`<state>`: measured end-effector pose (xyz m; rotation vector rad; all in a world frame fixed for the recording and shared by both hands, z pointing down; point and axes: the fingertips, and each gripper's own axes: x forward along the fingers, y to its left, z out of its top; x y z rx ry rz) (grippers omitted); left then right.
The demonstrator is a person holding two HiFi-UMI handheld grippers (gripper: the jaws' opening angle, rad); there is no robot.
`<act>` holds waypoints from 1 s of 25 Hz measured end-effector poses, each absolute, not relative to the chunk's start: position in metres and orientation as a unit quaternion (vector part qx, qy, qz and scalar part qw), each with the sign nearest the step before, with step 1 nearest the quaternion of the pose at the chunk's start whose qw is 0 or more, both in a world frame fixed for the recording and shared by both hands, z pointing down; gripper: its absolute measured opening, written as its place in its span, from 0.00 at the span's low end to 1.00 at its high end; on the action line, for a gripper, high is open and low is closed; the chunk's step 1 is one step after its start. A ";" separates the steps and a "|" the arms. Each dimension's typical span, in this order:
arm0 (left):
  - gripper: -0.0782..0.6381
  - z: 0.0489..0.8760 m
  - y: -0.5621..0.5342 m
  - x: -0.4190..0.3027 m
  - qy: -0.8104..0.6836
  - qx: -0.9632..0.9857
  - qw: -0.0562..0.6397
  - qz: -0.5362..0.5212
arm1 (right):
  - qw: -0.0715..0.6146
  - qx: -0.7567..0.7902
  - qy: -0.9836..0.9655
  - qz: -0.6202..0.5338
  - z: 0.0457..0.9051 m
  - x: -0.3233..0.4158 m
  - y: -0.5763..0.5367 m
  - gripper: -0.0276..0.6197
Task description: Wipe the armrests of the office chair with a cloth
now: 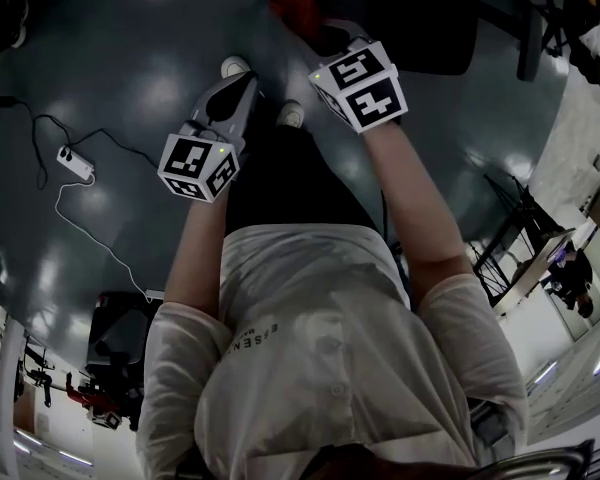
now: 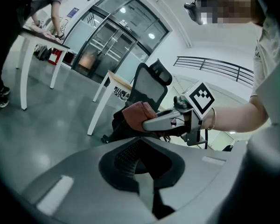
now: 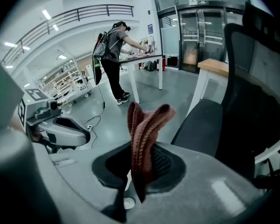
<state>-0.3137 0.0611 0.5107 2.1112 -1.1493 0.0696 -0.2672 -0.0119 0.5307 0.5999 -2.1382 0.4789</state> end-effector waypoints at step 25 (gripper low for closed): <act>0.13 0.352 0.049 -0.074 -0.233 0.950 0.199 0.062 | 0.224 0.617 -0.720 0.224 0.389 0.114 0.102 0.11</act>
